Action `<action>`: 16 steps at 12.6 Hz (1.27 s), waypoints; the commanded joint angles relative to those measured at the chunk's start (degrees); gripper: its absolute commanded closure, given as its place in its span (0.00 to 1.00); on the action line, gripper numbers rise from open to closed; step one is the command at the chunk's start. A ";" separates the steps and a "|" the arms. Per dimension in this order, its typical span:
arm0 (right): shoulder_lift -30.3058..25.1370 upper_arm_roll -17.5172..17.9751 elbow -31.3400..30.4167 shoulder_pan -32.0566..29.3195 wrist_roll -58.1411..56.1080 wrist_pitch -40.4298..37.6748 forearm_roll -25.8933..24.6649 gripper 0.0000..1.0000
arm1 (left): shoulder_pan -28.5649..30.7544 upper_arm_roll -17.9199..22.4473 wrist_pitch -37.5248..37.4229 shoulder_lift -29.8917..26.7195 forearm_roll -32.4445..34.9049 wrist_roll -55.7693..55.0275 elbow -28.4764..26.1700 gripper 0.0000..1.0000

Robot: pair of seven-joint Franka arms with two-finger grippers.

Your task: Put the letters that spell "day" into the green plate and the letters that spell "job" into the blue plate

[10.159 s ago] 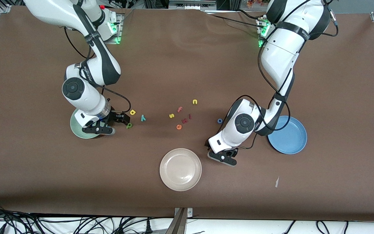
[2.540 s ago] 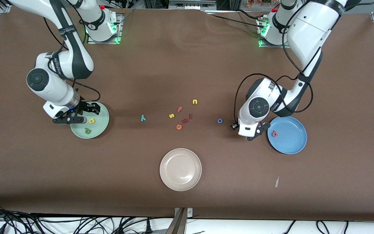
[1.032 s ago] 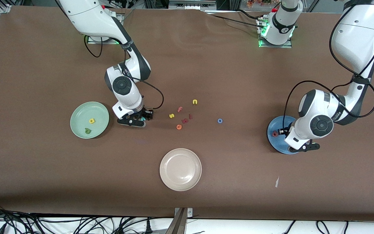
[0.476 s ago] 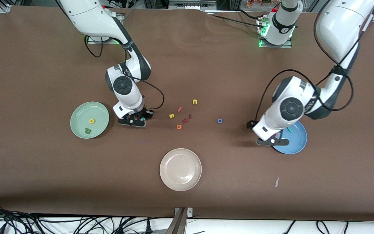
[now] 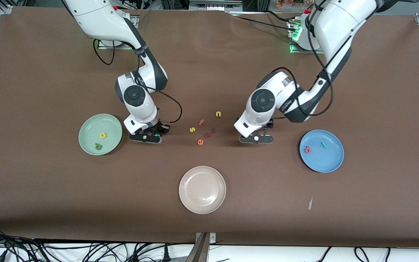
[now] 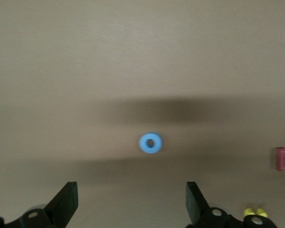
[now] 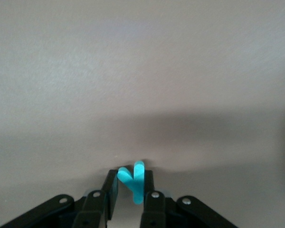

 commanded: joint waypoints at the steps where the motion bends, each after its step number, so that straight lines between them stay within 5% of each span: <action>1: -6.93 0.10 -0.85 -6.63 -10.89 -8.05 -0.93 0.74 | -0.24 0.40 2.12 2.19 1.29 -1.10 1.33 0.00; 5: -14.15 0.10 -3.13 -18.24 -31.65 -15.27 -0.93 0.70 | -0.60 0.66 6.16 4.38 2.88 -1.19 0.62 0.00; 7: -15.30 0.10 -4.28 -20.63 -33.72 -17.21 -0.59 0.00 | -0.60 0.66 6.42 5.09 3.49 -1.19 1.15 0.07; 11: -19.86 0.54 -2.97 -20.55 -27.75 -22.56 -0.14 0.00 | -0.34 1.01 8.45 7.11 5.78 -1.19 0.89 0.16; 16: -25.49 1.33 9.84 -20.55 -27.47 -40.82 0.03 0.00 | -0.34 1.19 8.45 7.29 5.78 -1.19 0.71 0.28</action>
